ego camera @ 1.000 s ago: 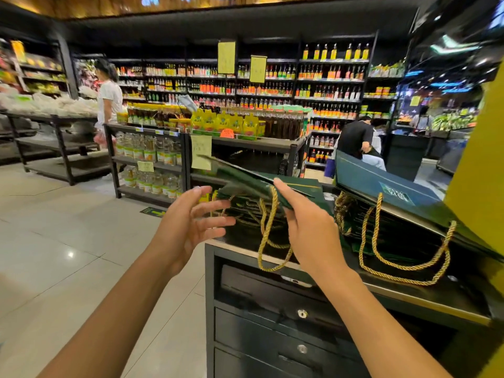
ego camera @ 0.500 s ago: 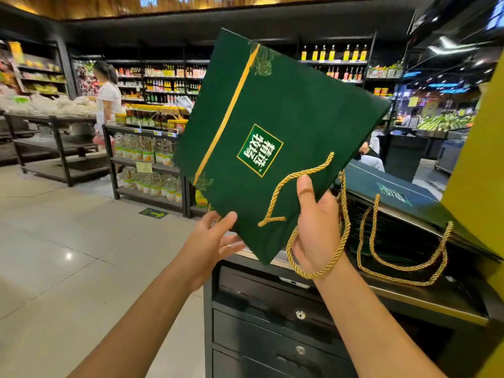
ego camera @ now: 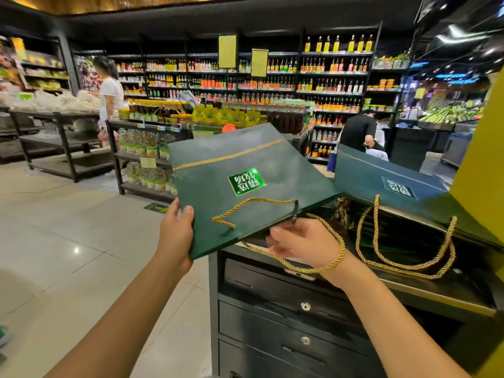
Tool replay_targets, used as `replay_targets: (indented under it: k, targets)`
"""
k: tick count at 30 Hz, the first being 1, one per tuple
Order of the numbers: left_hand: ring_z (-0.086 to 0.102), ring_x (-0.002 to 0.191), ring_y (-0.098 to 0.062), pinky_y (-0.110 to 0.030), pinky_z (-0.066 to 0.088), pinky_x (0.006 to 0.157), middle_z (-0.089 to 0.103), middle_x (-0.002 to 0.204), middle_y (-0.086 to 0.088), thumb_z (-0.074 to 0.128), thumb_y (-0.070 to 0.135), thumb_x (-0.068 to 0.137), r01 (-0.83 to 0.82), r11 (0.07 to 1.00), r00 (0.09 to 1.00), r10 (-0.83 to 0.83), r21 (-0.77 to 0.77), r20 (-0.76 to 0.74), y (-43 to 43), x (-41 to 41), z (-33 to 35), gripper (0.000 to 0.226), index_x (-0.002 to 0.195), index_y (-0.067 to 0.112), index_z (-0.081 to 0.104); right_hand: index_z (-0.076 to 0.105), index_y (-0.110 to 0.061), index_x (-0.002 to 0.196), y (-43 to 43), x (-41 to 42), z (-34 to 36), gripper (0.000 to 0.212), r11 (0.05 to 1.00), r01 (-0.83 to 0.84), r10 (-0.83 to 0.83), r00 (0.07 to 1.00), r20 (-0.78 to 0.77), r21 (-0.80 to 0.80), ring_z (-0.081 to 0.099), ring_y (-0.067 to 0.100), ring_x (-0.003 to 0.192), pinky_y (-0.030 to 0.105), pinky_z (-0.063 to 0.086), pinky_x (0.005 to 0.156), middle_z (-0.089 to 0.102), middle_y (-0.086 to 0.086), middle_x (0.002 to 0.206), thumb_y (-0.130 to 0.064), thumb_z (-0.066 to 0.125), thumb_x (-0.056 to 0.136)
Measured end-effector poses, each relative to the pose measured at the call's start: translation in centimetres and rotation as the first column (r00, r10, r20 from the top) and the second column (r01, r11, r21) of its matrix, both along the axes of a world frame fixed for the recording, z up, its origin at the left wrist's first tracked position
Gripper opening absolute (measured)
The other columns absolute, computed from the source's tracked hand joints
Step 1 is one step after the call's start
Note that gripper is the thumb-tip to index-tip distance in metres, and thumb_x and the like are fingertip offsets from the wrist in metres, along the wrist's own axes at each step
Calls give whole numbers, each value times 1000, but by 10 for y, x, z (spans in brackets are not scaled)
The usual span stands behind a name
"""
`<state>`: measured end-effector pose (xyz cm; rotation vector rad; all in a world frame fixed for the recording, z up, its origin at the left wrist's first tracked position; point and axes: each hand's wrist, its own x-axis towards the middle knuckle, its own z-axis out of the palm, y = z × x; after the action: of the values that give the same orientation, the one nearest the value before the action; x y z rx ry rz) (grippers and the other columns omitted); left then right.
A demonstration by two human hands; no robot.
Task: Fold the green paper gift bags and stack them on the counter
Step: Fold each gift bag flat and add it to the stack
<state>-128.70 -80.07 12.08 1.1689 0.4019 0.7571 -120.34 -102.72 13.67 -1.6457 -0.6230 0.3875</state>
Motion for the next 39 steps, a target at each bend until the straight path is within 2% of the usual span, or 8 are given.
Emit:
replay_targets:
  k: [7,9,13,16,20,30,35,39]
  targets:
    - [70,108,-25,-37,58,83,67,130,-3,41,16,109,-67,990,992,79,126,-94,18,3,-15,38,145,25,52,71,0,101,-43,11,-1,12,982,34,-30,999,23,-185,68,26,67,32,61,63,71,18,85,-1,60,98]
    - [70,105,-24,-33,58,78,68,128,-3,42,17,109,-58,990,992,72,131,-107,20,3,-17,37,144,25,53,71,-8,94,-45,16,-3,19,950,198,-149,967,206,-242,66,23,60,35,58,59,72,12,79,-1,54,97]
    - [71,94,-19,-32,58,71,69,116,-1,45,18,108,-64,979,987,90,194,-130,19,7,-13,33,140,26,53,69,-20,98,-39,21,-6,14,868,482,-241,621,746,-121,61,13,77,30,51,74,67,-3,83,-12,58,95]
    - [71,89,-17,-31,60,69,71,111,-5,47,16,107,-72,952,982,121,299,-147,17,12,-8,30,136,18,56,62,-17,134,-34,41,-18,34,882,446,-97,486,869,-151,49,20,128,38,41,110,59,0,132,-17,57,101]
    - [70,92,-17,-22,54,67,70,104,-2,51,17,106,-79,844,964,200,531,-175,12,19,-3,27,130,12,62,34,-21,158,-32,64,-34,49,834,353,117,637,762,-424,4,22,157,32,5,124,20,3,168,-26,39,109]
    - [54,112,-32,-46,47,91,59,120,-13,54,25,97,-89,363,799,582,928,-150,19,22,-3,30,123,11,62,33,-20,158,-31,66,-36,48,824,335,119,687,717,-457,8,21,157,31,3,124,19,5,168,-28,34,111]
    - [59,106,-21,-35,46,93,67,111,-5,51,16,100,-125,178,962,261,976,76,-15,18,21,24,112,10,71,33,-21,158,-31,65,-35,48,832,333,103,694,713,-444,8,20,157,32,4,124,19,4,168,-28,35,111]
    - [61,103,-15,-36,49,91,71,111,1,50,34,103,124,-17,992,7,992,-124,-57,32,30,31,115,16,72,35,-20,158,-31,63,-34,48,841,317,97,708,699,-438,8,21,157,33,4,124,20,4,168,-27,37,110]
